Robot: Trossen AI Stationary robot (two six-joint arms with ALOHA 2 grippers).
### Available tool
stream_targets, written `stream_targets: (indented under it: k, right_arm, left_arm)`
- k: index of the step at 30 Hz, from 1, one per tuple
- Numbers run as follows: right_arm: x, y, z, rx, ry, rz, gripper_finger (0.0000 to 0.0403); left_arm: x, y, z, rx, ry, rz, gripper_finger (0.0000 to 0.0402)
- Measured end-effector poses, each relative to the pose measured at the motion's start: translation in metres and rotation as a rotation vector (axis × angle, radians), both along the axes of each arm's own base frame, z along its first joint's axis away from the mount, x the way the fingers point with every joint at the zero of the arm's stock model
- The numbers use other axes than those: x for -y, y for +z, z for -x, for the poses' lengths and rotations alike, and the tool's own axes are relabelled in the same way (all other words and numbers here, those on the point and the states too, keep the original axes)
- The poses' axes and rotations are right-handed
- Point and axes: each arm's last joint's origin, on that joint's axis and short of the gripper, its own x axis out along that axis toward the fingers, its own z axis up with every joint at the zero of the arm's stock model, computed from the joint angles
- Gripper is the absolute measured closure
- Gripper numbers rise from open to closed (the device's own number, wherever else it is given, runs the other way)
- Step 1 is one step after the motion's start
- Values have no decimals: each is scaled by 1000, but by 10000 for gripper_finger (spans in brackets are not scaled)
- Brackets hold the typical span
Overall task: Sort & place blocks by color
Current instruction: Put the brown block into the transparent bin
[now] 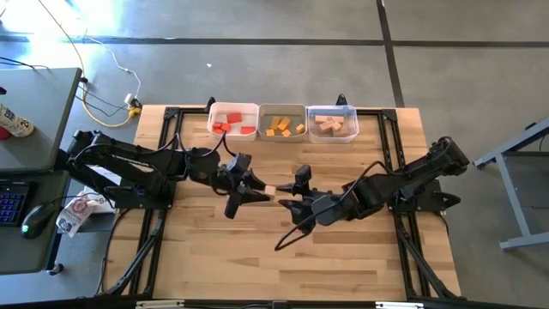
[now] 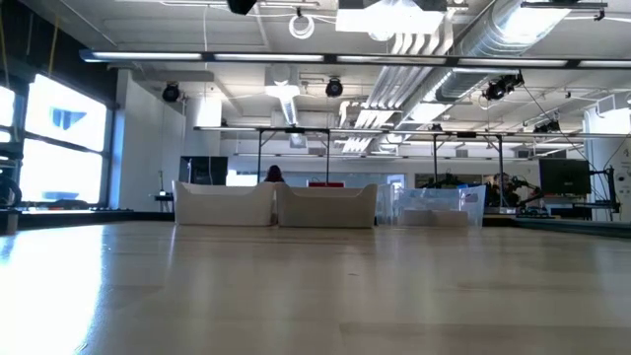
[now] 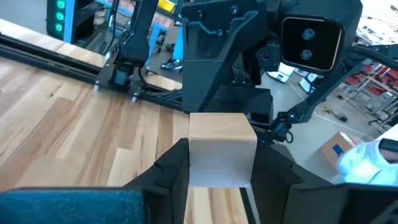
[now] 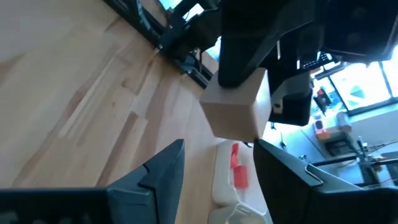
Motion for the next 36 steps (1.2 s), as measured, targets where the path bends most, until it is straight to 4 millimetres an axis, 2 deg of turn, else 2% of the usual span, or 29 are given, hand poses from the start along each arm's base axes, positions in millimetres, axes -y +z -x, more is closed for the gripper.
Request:
stream_targets:
  k: [18,27,36]
  right_arm:
    - [-3,16,-7,147,44,32,225]
    - [-1,19,-9,170,46,43,258]
    - [-1,22,-9,196,53,32,262]
  left_arm:
    - [0,12,-2,130,-37,4,290]
    - [0,15,-2,155,-35,-1,289]
    - [0,16,-1,163,-38,0,280]
